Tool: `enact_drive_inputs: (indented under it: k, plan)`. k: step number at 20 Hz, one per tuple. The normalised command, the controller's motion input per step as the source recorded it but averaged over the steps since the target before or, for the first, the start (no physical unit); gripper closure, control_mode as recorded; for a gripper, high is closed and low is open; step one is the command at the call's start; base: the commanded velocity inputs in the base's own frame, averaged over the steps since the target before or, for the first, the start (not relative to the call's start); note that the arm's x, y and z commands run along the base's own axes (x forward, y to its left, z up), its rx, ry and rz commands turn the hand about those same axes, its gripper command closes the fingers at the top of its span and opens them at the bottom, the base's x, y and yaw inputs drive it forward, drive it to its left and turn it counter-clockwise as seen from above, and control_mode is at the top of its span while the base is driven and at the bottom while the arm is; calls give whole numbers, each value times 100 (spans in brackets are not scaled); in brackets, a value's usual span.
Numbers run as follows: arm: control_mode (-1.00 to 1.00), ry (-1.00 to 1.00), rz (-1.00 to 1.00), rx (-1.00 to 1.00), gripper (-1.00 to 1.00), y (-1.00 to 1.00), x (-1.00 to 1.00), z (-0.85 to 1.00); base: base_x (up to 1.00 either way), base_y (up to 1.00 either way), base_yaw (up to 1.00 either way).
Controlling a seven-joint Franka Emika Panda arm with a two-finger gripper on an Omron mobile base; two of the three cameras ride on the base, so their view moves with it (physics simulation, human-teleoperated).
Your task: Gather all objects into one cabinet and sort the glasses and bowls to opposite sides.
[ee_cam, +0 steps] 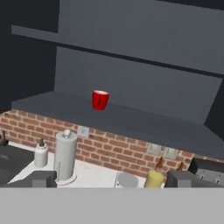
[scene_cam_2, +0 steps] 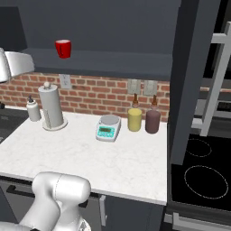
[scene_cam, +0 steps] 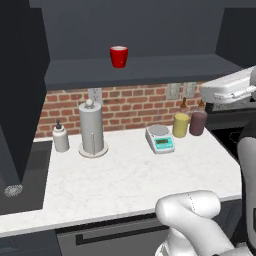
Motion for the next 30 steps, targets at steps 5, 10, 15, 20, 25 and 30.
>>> enact_drive_inputs:
  k: [5, 10, 15, 20, 25, 30]
  plan:
    - [-100, 0, -15, 0, -100, 14, 73, 0, 0, 0, 0]
    - [-100, 0, -6, 5, -100, 0, 51, 0, 0, 0, 0]
    - [-100, 7, 0, 6, -100, 0, 13, -13, 0, 0, 0]
    - [-100, 5, 2, 6, -100, 6, 36, -1, 0, 0, 0]
    - [-100, 1, 1, 1, -100, 27, 43, 0, 0, 0, 0]
    - [-100, -2, 5, 0, -100, 17, 38, -21, 0, 0, 0]
